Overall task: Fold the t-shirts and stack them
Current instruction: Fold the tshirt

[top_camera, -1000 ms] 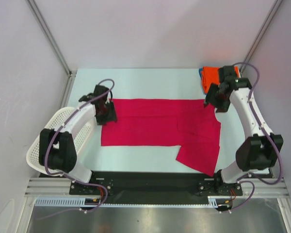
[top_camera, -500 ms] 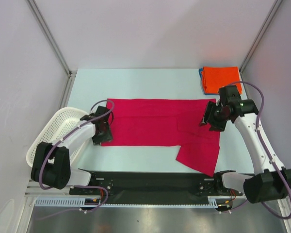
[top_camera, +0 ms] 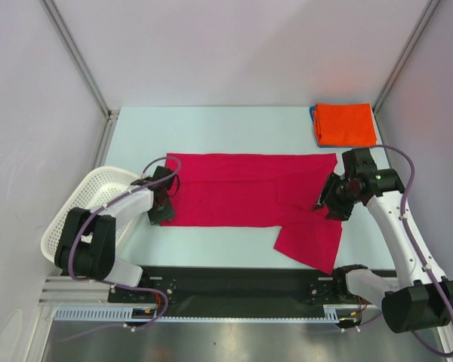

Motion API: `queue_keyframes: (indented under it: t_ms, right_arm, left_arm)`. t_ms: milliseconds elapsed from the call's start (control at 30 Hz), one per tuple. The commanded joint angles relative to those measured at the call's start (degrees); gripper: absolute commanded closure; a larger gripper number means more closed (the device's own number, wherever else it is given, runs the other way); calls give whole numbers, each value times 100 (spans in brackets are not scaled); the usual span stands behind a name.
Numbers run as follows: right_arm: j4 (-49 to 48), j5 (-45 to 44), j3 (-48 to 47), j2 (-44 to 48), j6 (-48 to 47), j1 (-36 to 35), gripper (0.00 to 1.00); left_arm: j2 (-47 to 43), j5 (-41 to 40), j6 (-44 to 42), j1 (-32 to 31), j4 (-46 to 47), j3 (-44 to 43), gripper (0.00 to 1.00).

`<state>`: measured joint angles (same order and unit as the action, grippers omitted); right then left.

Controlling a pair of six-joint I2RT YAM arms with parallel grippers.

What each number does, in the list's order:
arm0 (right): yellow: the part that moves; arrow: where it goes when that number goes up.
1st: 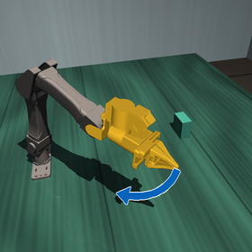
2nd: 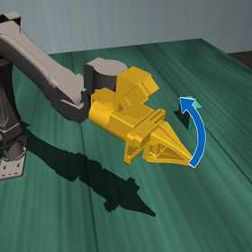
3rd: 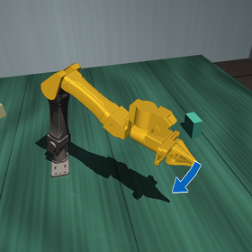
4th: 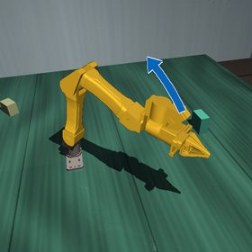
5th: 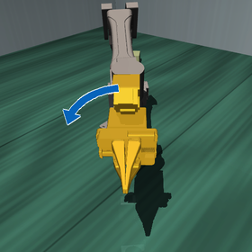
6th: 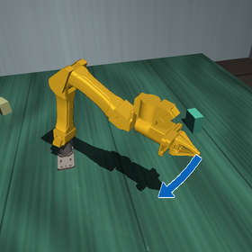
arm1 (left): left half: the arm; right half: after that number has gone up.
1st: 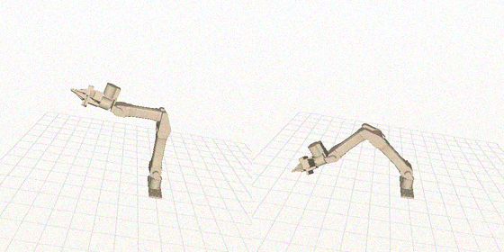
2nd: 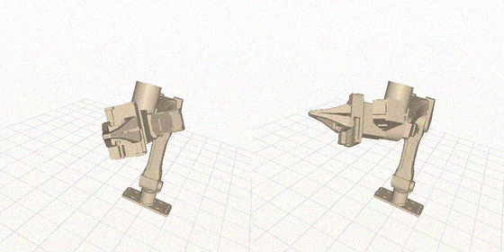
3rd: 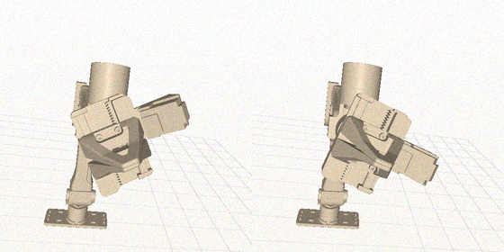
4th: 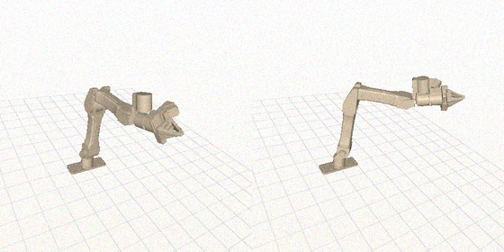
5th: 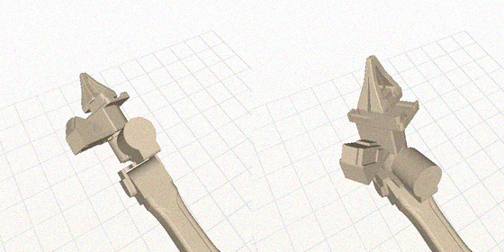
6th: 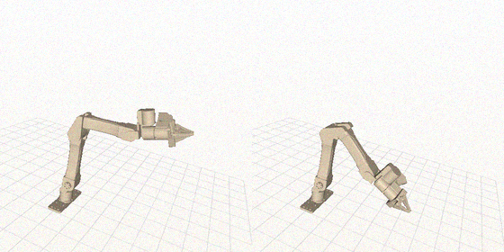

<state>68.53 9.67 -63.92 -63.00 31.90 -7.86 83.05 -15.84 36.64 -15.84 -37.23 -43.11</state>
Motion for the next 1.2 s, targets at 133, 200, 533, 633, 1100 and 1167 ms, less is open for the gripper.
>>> queue_keyframes:
  t_ms: [133,200,533,633,1100,1167]
  right_arm:
    - [476,-518,450,26,949,320,53]
    - [503,-651,686,-10,985,399,56]
    - [-823,-641,1821,-642,1187,-39,100]
    - [-1280,-809,1866,-1038,1353,-409,100]
    - [-3205,-1239,1831,-2469,1644,-1174,100]
    - [-3363,-1319,1551,-2664,1557,-1262,100]
  left_arm:
    - [265,107,27,45,445,-21,70]
    - [247,107,-51,45,384,-100,76]
    - [396,247,-298,45,296,-426,100]
    - [406,283,-377,45,243,-514,100]
    - [239,467,-808,54,155,-848,100]
    - [247,555,-817,54,164,-848,100]
